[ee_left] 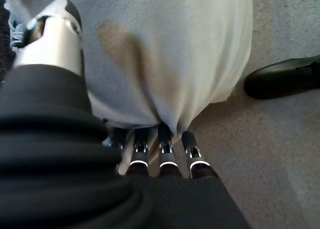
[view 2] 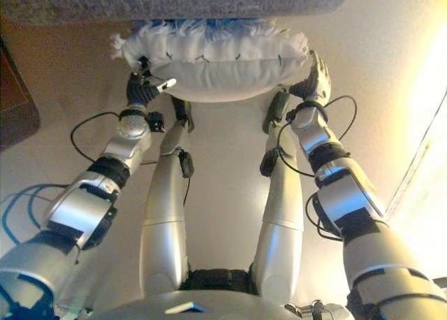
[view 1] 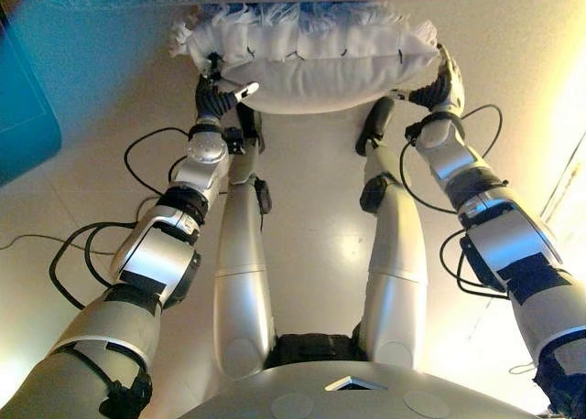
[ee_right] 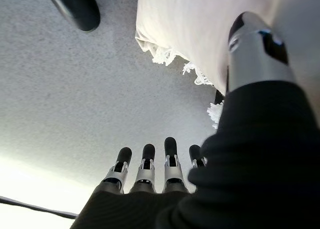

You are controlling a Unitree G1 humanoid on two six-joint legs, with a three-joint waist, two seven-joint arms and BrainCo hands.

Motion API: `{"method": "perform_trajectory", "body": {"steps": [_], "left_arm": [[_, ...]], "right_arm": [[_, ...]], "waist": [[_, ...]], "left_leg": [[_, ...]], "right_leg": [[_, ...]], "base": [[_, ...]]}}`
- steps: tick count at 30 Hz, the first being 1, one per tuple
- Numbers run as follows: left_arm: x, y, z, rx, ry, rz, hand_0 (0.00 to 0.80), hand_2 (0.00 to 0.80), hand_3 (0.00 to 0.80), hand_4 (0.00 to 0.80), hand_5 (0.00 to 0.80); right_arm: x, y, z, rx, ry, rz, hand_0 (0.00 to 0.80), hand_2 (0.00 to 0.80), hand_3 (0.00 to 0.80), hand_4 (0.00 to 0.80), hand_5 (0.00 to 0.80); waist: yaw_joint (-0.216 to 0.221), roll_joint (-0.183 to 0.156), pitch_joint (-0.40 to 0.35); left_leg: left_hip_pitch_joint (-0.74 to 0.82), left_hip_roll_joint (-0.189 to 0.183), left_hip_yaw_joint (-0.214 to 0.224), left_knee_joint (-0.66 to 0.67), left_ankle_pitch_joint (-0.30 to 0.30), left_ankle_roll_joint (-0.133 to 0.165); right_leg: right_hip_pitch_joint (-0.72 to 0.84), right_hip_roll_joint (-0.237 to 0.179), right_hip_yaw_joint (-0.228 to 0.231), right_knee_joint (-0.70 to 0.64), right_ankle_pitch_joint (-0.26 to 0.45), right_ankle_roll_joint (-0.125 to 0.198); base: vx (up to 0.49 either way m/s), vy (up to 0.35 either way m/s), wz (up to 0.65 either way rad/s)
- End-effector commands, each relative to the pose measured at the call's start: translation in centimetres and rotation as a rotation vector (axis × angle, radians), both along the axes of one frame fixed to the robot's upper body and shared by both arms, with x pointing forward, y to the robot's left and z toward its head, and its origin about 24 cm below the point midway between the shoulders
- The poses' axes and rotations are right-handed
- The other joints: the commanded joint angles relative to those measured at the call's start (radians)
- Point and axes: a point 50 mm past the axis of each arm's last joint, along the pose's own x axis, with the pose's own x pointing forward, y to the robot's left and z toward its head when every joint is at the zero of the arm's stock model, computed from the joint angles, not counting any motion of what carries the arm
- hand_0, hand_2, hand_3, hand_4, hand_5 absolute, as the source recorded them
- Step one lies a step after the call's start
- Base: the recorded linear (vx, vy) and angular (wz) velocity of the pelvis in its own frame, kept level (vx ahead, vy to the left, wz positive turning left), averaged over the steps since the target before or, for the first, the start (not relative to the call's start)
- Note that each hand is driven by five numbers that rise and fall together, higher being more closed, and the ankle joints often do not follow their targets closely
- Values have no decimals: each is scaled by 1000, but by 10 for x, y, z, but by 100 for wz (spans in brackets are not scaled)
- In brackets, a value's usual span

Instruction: Pick up the cushion and take it to the sofa

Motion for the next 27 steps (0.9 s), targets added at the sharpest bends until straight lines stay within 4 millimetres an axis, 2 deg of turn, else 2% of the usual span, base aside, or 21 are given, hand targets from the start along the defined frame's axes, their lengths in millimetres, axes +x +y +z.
{"method": "perform_trajectory", "body": {"steps": [1,10,12,14,16,20,21,22,23,26,27], "left_arm": [[2,5,3,-32,2,-24,0,0,0,0,0],[12,-7,48,-42,-113,-115,0,0,0,0,0],[18,14,63,-74,-74,-117,0,0,0,0,0],[16,19,57,-88,-69,-144,0,0,0,0,0],[12,15,47,-121,-60,-203,0,0,0,0,0],[8,-7,46,-228,-76,-412,0,0,0,0,0],[6,-15,48,-245,-87,-476,116,116,116,116,116],[5,-22,50,-253,-95,-542,540,540,540,540,540],[3,-26,52,-262,-103,-587,800,800,800,800,800],[-3,-37,54,-284,-118,-714,800,800,800,800,800],[-6,-39,55,-295,-130,-763,800,800,800,800,800]], "right_arm": [[0,-8,19,-23,-86,34,0,0,0,0,0],[8,20,66,-30,-186,220,0,0,0,0,0],[9,21,77,-51,-178,252,0,0,0,0,0],[9,20,78,-57,-176,275,0,0,0,0,0],[7,20,74,-42,-178,307,0,0,0,0,0],[3,30,75,19,-157,456,0,0,0,0,0],[2,36,75,42,-140,520,0,0,0,0,0],[-1,42,76,65,-127,591,0,0,0,0,0],[-3,46,75,92,-110,651,0,0,0,0,0],[-11,61,67,218,-20,863,0,0,0,0,0],[-16,68,63,262,21,954,398,398,398,398,398]], "waist": [[2,28,-3],[-1,37,-3],[-12,43,-3],[-14,51,-3],[-9,58,-3],[-10,63,-3],[-10,64,-3],[-11,64,-3],[-13,64,-3],[-18,62,-3],[-20,61,-3]], "left_leg": [[-90,-12,-36,82,-59,10],[-216,-21,-35,137,-81,4],[-245,-14,-24,161,-81,1],[-261,-18,-24,175,-86,-2],[-275,-22,-26,179,-89,-8],[-310,-20,-23,184,-92,-8],[-319,-17,-22,188,-93,-8],[-324,-13,-19,189,-93,-8],[-326,-10,-18,192,-93,-10],[-330,-6,-14,198,-90,-12],[-333,-4,-14,201,-88,-13]], "right_leg": [[-47,0,89,51,-4,80],[-174,-9,107,102,-7,90],[-205,-9,115,141,-15,88],[-227,-10,123,154,-17,89],[-242,-11,129,157,-15,94],[-277,-16,133,159,-13,96],[-287,-19,135,163,-14,96],[-292,-22,137,165,-14,96],[-293,-24,138,165,-14,97],[-296,-26,144,170,-15,97],[-299,-27,146,175,-14,97]], "base": [[-11,31,1],[-5,48,0],[1,133,1],[6,63,-3],[5,19,-4],[5,13,4],[9,27,4],[5,30,5],[1,37,4],[-1,35,0],[-4,34,-2]]}}
